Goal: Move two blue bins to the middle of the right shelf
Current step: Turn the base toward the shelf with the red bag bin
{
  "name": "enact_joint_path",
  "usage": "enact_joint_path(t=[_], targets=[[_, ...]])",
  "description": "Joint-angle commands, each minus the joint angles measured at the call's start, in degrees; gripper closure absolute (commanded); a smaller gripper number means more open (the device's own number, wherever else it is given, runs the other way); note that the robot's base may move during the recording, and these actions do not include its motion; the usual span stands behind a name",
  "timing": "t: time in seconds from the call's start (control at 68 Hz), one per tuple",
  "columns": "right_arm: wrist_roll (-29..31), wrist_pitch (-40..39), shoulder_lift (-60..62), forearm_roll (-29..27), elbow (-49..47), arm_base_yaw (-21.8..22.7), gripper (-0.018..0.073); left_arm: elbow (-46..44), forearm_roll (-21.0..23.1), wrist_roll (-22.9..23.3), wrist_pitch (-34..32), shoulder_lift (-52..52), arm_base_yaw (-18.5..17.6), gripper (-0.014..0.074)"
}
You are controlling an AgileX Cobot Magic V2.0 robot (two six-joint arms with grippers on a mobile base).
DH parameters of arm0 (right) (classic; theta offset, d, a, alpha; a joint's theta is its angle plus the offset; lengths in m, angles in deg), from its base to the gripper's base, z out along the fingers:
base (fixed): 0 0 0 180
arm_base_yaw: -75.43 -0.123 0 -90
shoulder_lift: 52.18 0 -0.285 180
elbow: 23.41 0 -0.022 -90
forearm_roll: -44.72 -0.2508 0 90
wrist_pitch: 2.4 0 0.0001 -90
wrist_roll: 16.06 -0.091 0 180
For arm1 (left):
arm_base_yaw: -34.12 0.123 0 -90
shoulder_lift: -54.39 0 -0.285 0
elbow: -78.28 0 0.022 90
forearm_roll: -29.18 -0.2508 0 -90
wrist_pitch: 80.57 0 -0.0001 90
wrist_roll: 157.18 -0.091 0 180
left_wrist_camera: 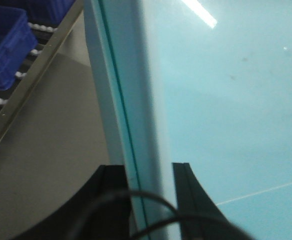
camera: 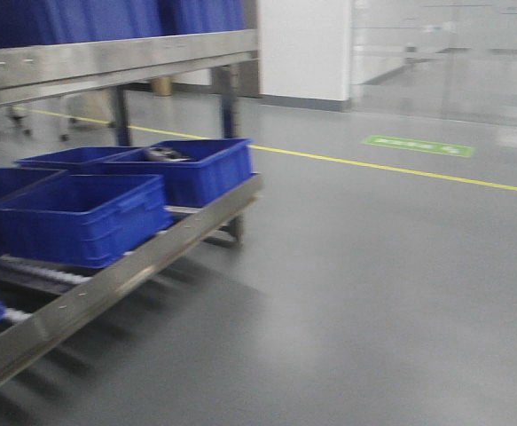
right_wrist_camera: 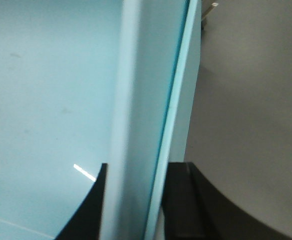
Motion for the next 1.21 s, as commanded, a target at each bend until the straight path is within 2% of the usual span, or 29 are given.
enact_joint_path(t=[0.0,1.191], targets=[[0.48,-5.59,1.16,0.56,-1.02,0.31,0.0713,-0.77,1.35,-1.02,-2.53,-1.07,0.04,0.0707],[0.48,-5.59,1.16,0.56,-1.02,0.31,0.0713,-0.77,1.35,-1.02,-2.53,-1.07,0.04,0.0707]])
